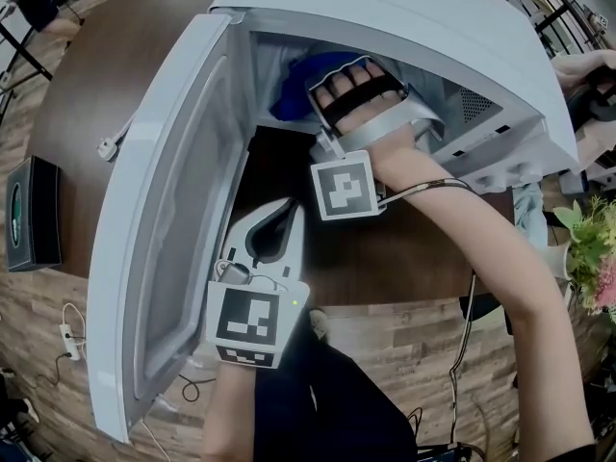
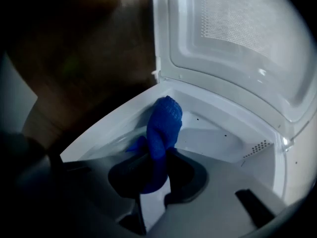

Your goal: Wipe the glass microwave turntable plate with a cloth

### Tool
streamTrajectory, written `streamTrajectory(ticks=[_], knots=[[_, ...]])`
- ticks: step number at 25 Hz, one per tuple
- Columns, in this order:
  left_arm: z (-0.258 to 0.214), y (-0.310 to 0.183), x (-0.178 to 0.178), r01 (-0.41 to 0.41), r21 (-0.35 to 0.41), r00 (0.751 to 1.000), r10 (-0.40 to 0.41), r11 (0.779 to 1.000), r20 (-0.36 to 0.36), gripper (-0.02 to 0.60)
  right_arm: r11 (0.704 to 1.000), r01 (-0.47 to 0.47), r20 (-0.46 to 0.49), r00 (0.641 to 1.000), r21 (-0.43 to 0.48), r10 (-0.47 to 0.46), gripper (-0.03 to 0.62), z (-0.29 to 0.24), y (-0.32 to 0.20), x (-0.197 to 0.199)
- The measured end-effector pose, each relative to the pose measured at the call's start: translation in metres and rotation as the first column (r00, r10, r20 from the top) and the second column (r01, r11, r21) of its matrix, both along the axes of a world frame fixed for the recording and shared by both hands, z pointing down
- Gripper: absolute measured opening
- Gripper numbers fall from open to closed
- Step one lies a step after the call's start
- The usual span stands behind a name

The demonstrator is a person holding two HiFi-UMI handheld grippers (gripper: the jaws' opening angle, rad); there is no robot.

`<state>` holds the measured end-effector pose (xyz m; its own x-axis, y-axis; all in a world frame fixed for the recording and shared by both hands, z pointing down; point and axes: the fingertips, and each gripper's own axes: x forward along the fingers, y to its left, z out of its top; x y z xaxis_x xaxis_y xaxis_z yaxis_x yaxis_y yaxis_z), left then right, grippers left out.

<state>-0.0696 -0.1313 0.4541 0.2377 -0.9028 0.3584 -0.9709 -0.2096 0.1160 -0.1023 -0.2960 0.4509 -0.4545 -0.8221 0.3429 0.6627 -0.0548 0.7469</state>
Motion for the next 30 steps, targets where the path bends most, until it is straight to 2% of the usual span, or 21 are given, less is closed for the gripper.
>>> streamTrajectory(ticks=[5,10,19,25,30], knots=[[0.001,0.001,0.002,-0.001,-0.002,1.000,0.001,1.000,-0.002,0.009,0.994,0.060,-0.103,0.993,0.088,-0.050,0.051,0.010,0.004,0.013],[-0.001,0.000,0.005,-0.003,0.000,1.000,0.003,1.000,0.001,0.009,0.991,0.065,-0.152,0.987,0.116,-0.046,0.051,0.011,0.001,0.027],[-0.002,0.000,0.014,-0.018,0.003,1.000,0.018,1.000,0.002,0.009,0.987,0.036,-0.250,0.968,0.157,0.005,0.049,0.016,-0.010,0.065],[-0.005,0.000,0.024,-0.027,0.017,0.998,0.028,0.999,-0.063,0.009,0.981,0.000,-0.327,0.943,0.193,0.064,0.048,0.019,-0.018,0.087],[-0.004,0.000,0.027,-0.024,0.009,0.996,0.024,1.000,-0.087,0.009,0.974,-0.014,-0.383,0.918,0.224,0.101,0.048,0.020,-0.023,0.105]])
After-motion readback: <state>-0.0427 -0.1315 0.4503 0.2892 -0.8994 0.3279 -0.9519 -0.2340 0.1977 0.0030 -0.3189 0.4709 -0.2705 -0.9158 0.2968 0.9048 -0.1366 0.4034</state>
